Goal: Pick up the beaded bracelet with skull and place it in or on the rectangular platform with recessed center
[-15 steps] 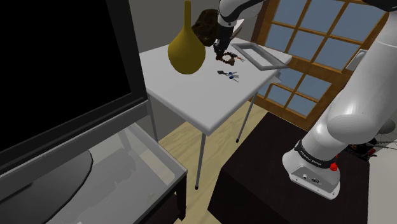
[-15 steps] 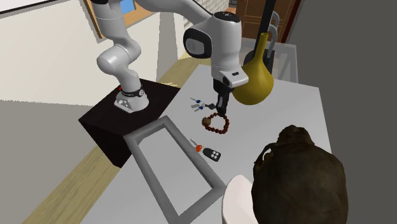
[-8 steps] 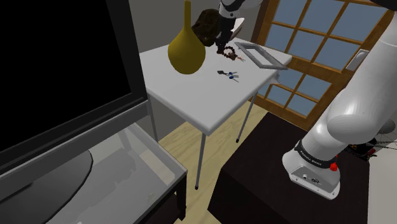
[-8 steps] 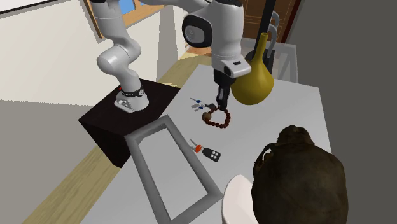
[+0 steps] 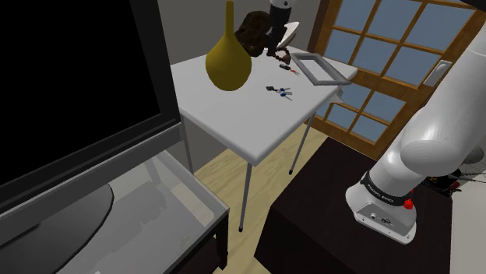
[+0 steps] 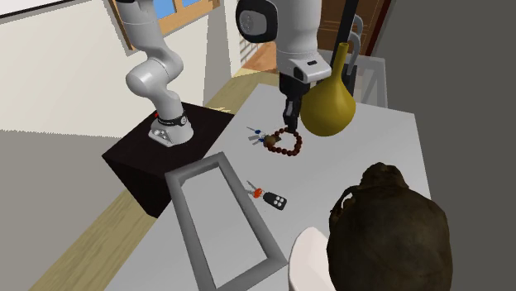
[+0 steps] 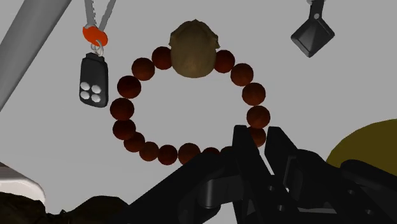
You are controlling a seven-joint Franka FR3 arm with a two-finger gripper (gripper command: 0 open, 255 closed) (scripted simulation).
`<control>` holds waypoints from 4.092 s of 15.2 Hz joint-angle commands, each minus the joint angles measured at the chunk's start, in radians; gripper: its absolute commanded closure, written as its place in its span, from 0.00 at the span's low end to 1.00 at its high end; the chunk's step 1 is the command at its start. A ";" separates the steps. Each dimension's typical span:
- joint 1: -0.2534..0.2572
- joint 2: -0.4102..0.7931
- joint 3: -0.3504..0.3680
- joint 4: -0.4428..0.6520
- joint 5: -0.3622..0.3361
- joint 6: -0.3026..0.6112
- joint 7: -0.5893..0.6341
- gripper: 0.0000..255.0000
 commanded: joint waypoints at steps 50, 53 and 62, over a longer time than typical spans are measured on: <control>-0.257 0.035 -0.233 0.133 0.080 -0.103 -0.511 1.00; -0.256 0.037 -0.232 0.095 0.081 -0.063 -0.512 1.00; -0.256 0.038 -0.232 0.080 0.082 -0.047 -0.513 0.00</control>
